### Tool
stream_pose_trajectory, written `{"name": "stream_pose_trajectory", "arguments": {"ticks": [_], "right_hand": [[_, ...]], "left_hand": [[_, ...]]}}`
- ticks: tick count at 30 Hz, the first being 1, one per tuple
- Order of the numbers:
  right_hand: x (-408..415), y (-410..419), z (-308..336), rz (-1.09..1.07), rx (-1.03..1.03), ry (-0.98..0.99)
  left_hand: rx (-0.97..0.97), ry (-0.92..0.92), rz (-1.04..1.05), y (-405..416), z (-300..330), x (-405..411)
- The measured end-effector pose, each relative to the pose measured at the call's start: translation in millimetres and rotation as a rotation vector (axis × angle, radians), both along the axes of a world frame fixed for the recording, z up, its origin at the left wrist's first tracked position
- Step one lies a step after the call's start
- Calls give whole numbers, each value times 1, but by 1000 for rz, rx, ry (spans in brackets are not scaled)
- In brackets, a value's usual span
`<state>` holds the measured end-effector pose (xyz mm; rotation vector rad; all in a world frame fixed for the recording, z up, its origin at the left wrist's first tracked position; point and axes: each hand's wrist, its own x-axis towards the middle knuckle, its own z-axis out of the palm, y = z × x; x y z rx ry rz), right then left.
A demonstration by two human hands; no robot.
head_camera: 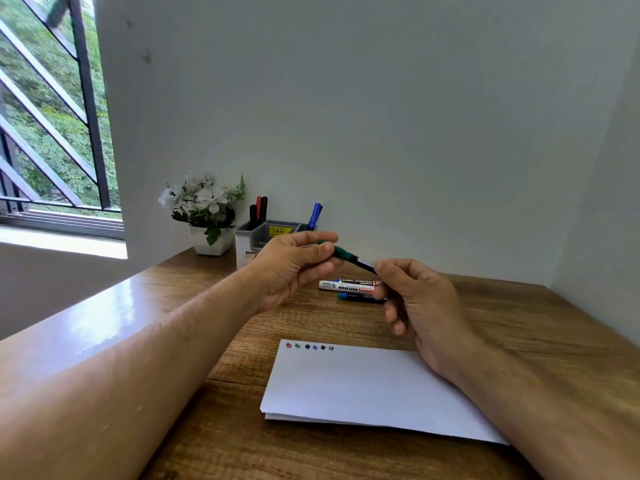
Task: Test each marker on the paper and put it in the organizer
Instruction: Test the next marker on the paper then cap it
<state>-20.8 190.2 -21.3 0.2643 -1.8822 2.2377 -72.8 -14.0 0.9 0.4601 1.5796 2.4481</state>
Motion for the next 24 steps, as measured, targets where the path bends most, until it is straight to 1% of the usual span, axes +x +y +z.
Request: {"name": "stream_pose_trajectory", "arguments": {"ticks": [4,8,11,13,15,16,18,24], "right_hand": [[1,0,1,-40,-18,68],[-2,4,-2,-77,54,91],[-4,3,-6,-96,151,73],[-4,2,-8,-98,178,64],[-5,1,-9,-124,190,58],[-5,1,-9,-145,187,53],[-5,0,-8,-175,170,51],[-1,-2,-7,-219,236,98]], "left_hand": [[21,18,60,0,0,-2],[59,41,162,-3,1,-6],[72,55,122,1,-3,-5],[61,73,59,8,-5,-3],[49,103,61,15,-3,-1],[45,121,95,17,0,-1],[2,188,227,19,8,0],[-104,473,648,3,29,-7]]}}
